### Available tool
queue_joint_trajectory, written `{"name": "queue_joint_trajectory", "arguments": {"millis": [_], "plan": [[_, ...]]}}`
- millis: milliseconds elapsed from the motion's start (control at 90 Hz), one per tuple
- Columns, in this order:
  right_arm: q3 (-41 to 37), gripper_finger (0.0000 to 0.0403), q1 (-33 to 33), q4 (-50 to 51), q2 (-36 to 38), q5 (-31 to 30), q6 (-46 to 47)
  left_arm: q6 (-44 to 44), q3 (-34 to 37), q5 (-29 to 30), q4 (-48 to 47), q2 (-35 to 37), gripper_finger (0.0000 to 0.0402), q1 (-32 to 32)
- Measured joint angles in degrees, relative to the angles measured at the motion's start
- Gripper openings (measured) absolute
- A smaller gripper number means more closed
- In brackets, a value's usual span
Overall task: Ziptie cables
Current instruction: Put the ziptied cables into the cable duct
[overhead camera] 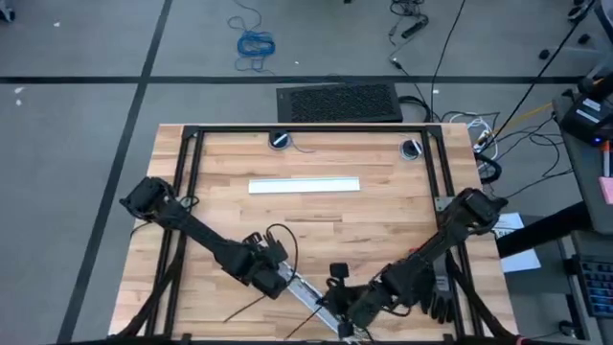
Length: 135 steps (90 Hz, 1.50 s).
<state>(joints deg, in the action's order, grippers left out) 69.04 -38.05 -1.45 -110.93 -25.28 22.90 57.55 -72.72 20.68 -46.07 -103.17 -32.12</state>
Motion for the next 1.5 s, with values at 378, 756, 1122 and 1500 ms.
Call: {"name": "queue_joint_trajectory", "arguments": {"millis": [378,756,1122,1500], "plan": [[0.0,0.0,4.1,5.2,-3.1,0.0,4.6,-4.7,-0.5,0.0,5.0,0.1,0.0,-1.6],[0.1,0.0,4.7,6.9,-3.1,-0.2,4.8,-10.2,-0.5,-0.4,6.1,0.1,0.0,-4.1],[0.1,0.0,4.7,7.2,-3.1,0.0,4.9,-17.4,-0.5,-0.6,-2.8,0.1,0.0,-5.0],[0.1,0.0,4.7,7.5,-3.1,0.1,4.7,-19.5,2.1,1.4,-1.8,-0.3,0.0009,-0.8]]}}
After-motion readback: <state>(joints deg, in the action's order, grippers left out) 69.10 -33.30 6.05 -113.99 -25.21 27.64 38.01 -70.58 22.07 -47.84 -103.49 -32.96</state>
